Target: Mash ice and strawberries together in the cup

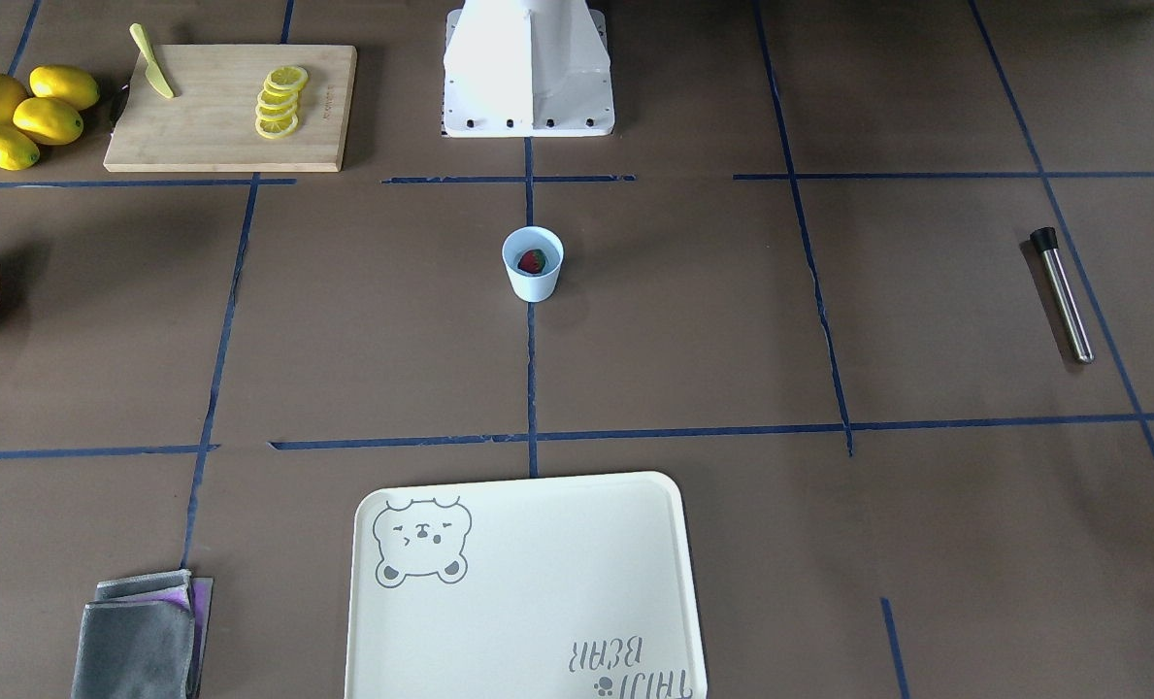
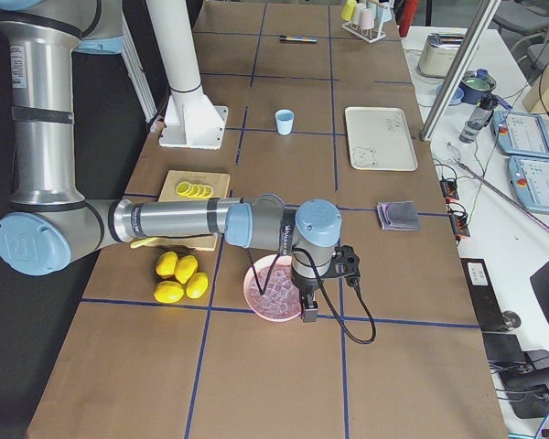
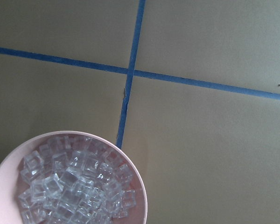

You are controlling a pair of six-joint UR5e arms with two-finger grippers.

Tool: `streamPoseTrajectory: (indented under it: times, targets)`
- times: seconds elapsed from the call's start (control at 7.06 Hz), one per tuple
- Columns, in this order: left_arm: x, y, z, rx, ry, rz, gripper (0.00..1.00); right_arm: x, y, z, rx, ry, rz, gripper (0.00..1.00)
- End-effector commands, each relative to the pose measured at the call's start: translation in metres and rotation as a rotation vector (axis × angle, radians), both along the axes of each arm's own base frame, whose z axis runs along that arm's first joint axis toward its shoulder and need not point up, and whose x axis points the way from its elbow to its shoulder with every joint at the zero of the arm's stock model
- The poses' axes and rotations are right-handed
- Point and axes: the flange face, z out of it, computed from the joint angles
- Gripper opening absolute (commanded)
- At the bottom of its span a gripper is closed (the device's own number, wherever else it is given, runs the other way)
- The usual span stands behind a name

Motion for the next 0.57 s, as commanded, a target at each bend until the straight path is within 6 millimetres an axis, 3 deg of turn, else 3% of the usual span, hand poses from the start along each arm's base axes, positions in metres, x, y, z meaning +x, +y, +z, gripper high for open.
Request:
streamPoseTrajectory:
  times: [0.0, 0.43]
  targets:
    - [-0.003, 0.0022, 0.0023, -0.008, 0.0, -0.006, 1.0, -0.0002, -0.0008, 0.0044, 0.001, 0.0, -0.001, 0.99]
    - [-0.0044, -0.0013, -0.0003, 0.0, -0.022, -0.007, 1.0, -0.0013, 0.0002, 0.0093, -0.01, -0.005, -0.001, 0.99]
